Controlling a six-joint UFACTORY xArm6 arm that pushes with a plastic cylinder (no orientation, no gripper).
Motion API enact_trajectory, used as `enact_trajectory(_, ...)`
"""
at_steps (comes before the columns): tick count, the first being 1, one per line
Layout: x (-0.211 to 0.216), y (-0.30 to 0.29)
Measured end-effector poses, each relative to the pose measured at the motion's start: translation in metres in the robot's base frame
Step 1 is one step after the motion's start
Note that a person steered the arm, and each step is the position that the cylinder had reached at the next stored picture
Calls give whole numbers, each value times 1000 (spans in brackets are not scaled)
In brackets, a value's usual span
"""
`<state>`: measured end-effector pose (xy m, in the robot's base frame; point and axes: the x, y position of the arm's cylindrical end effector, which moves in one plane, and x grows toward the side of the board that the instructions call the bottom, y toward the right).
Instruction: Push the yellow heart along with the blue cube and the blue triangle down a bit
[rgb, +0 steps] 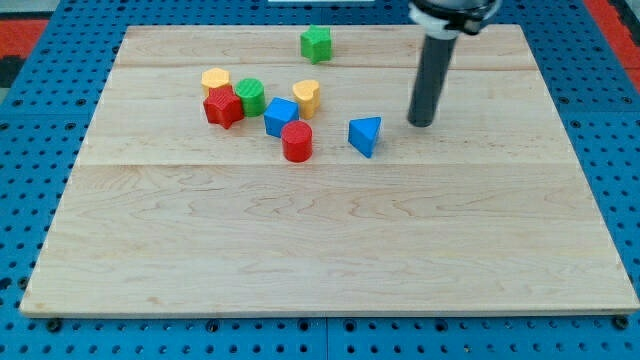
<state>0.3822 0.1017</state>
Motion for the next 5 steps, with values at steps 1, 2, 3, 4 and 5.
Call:
enact_trajectory(1,10,-6)
enact_trajectory(2,34,-43)
enact_trajectory(3,31,-110)
enact_trajectory(4,35,-62)
enact_trajectory(5,-10,-16)
